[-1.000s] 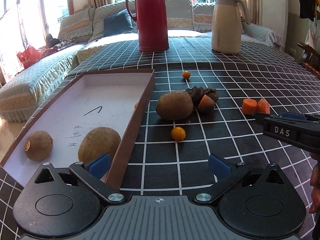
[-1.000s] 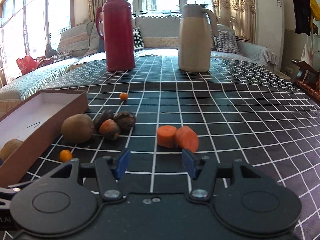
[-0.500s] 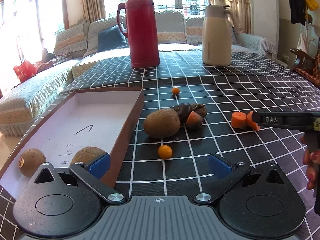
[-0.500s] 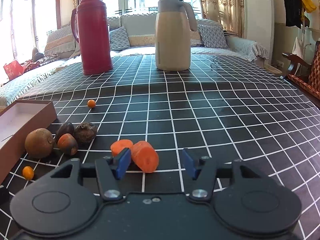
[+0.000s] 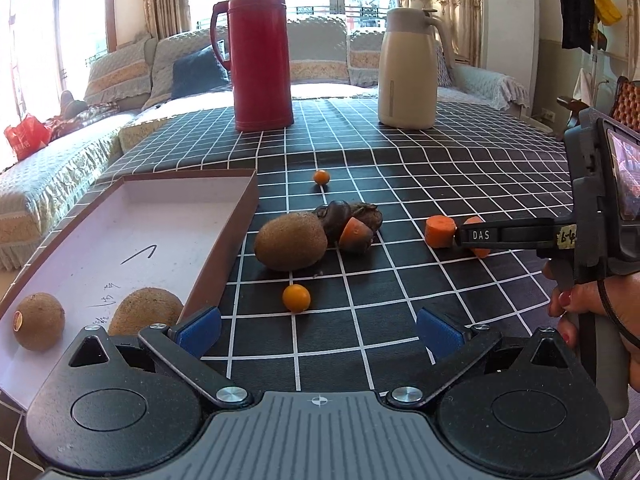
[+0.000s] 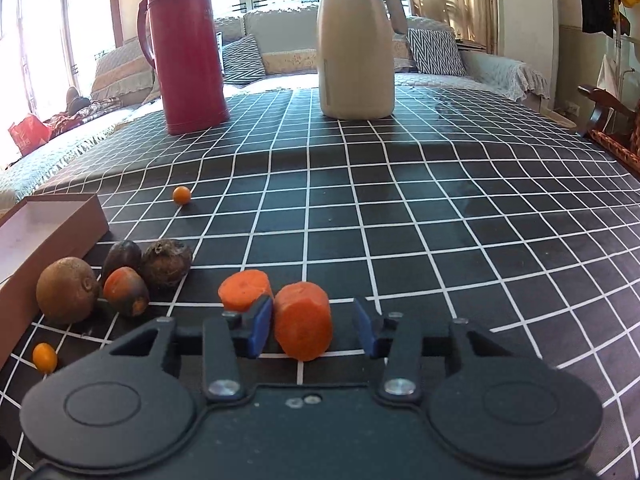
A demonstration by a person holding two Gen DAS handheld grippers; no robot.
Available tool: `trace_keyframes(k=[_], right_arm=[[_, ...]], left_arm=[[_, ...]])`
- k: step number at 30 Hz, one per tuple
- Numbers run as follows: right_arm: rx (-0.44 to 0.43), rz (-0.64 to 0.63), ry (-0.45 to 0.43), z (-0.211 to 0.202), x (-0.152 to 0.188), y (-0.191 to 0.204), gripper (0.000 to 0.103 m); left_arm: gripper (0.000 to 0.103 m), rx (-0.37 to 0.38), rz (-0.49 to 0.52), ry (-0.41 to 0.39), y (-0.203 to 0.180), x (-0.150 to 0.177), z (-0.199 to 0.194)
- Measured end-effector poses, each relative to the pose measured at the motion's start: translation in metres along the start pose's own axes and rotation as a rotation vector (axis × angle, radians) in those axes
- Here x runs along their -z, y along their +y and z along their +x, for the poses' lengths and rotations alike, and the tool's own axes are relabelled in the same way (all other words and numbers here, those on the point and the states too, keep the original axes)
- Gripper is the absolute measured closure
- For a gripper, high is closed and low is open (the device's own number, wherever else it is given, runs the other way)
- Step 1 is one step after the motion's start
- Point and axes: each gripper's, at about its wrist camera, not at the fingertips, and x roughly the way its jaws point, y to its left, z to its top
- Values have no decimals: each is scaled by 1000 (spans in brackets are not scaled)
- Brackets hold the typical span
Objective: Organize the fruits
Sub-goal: 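Move the right tool to an orange carrot slice and close on it, then grasp the other carrot slice with the left tool while the right tool holds its slice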
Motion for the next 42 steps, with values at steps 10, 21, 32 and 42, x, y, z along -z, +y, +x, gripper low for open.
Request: trace_keyframes(k=[10,21,32,42], right_arm=[[95,-14,-18,-3,9,0,74],[275,37,-25,-12,14,-22,74],[305,44,-21,-10,14,-22,74],[325,81,-24,-11,15,-26,74]], left_arm=[[0,9,12,-3,-14,-4,5],[0,12,32,7,-40,-21,31],[0,1,44,9,-49,-23,48],[0,50,53,-23,-59,-34,59]])
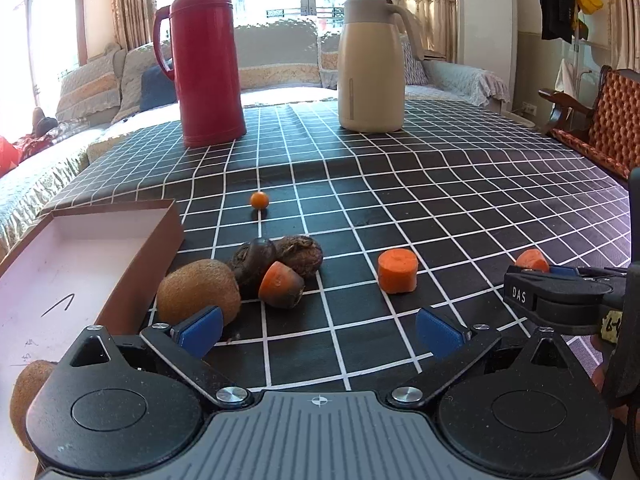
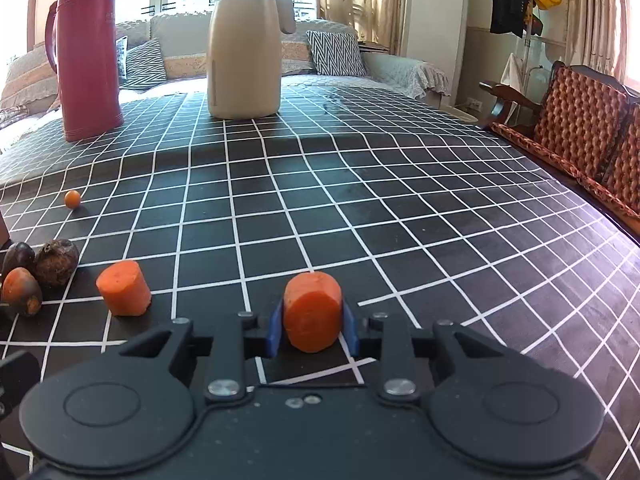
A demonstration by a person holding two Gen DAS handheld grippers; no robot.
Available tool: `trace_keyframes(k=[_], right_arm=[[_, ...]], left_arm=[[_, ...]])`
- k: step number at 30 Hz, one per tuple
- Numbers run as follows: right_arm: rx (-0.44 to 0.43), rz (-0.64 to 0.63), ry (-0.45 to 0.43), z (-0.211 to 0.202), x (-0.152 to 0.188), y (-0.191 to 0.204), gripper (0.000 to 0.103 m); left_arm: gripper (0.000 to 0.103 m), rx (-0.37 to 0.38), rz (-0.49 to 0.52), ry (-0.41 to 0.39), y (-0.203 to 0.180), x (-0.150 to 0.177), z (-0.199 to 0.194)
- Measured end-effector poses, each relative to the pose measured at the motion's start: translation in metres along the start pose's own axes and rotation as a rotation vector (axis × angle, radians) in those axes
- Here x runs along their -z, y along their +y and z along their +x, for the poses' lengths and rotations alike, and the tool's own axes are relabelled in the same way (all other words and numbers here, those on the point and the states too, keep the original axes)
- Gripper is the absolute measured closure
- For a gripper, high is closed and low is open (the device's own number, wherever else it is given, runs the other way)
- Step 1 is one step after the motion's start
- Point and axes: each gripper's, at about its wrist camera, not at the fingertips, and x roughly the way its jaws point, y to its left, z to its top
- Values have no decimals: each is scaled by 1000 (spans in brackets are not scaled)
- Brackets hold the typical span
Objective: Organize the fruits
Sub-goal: 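Grasp the other carrot slice with the left tool while the right tool holds its slice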
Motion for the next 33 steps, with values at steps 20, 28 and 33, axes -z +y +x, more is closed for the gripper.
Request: trace_keyframes(k=[20,28,33], right_arm=[[63,67,15,2,1,-15,75],[61,57,8,0,2,-13,74],[65,55,2,-2,3,-12,74]], left_arm=[[48,101,-16,54,-45,-27,67],[72,113,-7,52,-41,-20,73],[72,105,-23,46,-34,-13,63]])
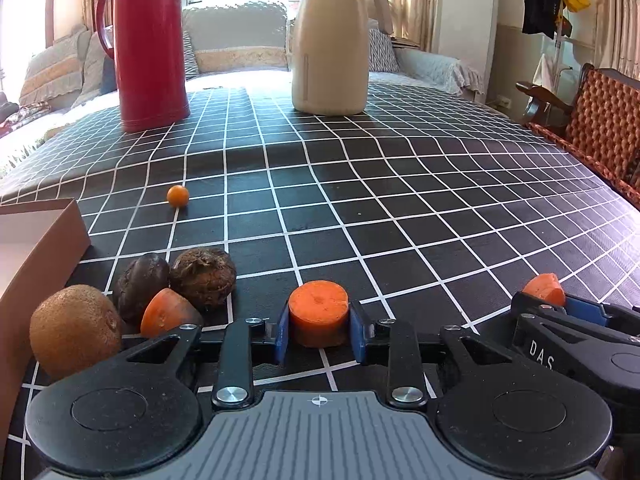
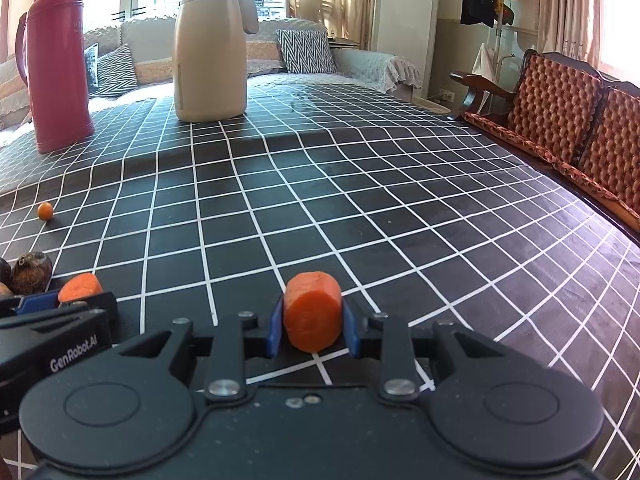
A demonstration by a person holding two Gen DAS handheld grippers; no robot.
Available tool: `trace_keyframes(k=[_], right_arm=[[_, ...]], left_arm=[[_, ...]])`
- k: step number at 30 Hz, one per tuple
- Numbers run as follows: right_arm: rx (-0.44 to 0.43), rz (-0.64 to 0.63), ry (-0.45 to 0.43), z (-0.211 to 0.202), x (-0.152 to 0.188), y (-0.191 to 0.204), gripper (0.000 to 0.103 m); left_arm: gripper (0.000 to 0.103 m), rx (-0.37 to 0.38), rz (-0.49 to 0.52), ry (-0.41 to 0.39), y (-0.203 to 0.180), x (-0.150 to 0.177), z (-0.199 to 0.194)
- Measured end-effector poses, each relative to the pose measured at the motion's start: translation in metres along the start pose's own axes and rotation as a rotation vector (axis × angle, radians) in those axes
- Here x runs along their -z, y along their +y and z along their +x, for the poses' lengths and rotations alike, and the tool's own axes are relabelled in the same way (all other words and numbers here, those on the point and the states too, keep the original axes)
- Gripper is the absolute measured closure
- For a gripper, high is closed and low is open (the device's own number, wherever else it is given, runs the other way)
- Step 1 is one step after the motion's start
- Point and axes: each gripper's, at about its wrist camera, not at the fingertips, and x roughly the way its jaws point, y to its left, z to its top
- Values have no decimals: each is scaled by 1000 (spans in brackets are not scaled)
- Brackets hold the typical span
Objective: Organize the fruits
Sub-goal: 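Grasp the other carrot slice with the left tool while the right tool holds its slice, then carry the carrot slice into the box tray and open the left tool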
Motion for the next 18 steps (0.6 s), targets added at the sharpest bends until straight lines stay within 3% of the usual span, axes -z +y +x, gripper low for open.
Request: trace_keyframes(k=[18], right_arm=[[-8,-60,-49,-18,6,21,74]], left_arm=[[72,-10,-63,-3,37,31,-50]])
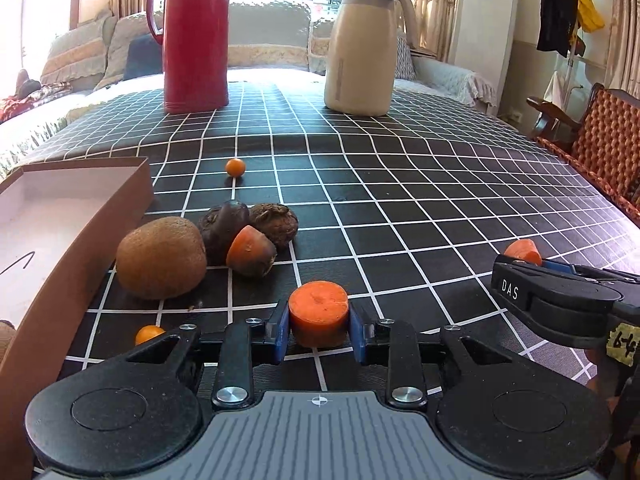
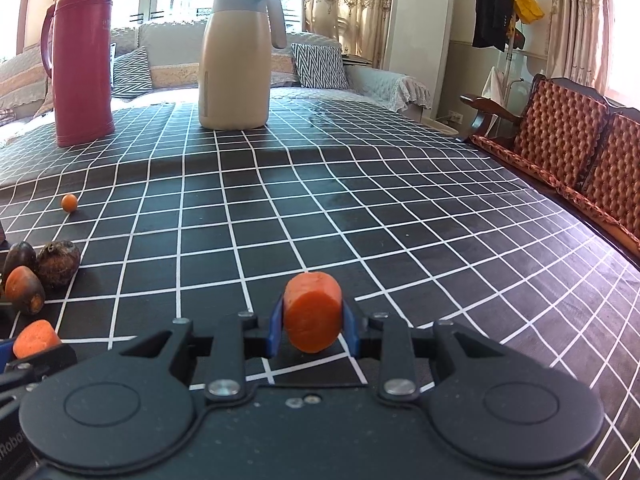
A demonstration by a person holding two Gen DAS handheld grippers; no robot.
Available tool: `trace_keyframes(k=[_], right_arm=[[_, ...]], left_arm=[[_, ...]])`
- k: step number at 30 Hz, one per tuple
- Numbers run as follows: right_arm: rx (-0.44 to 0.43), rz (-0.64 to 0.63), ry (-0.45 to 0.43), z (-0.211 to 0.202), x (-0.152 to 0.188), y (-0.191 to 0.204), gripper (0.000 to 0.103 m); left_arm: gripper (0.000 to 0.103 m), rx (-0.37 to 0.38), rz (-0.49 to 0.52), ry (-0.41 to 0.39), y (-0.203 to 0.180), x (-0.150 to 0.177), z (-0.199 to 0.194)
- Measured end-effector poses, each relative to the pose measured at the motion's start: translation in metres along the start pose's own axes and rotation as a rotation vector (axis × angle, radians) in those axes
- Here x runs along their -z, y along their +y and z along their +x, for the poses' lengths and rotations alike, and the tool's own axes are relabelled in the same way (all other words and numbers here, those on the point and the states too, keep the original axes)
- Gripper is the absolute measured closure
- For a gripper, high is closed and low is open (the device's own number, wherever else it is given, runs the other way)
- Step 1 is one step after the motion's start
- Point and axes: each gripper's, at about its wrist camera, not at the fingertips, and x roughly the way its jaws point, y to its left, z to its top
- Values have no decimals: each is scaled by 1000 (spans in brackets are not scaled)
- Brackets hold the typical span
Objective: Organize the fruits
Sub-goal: 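Carry the carrot slice into the box tray and open the left tool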
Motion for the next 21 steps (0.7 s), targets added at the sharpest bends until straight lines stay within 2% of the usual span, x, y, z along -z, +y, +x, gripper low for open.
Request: trace_keyframes(k=[13,21], right_arm=[[-39,-37,-11,-10,2,12,74],[-121,-28,-9,-25,2,24,74]], left_arm=[[72,-5,-13,-28,20,5,-27],[72,-26,-17,-44,34,6,-50]])
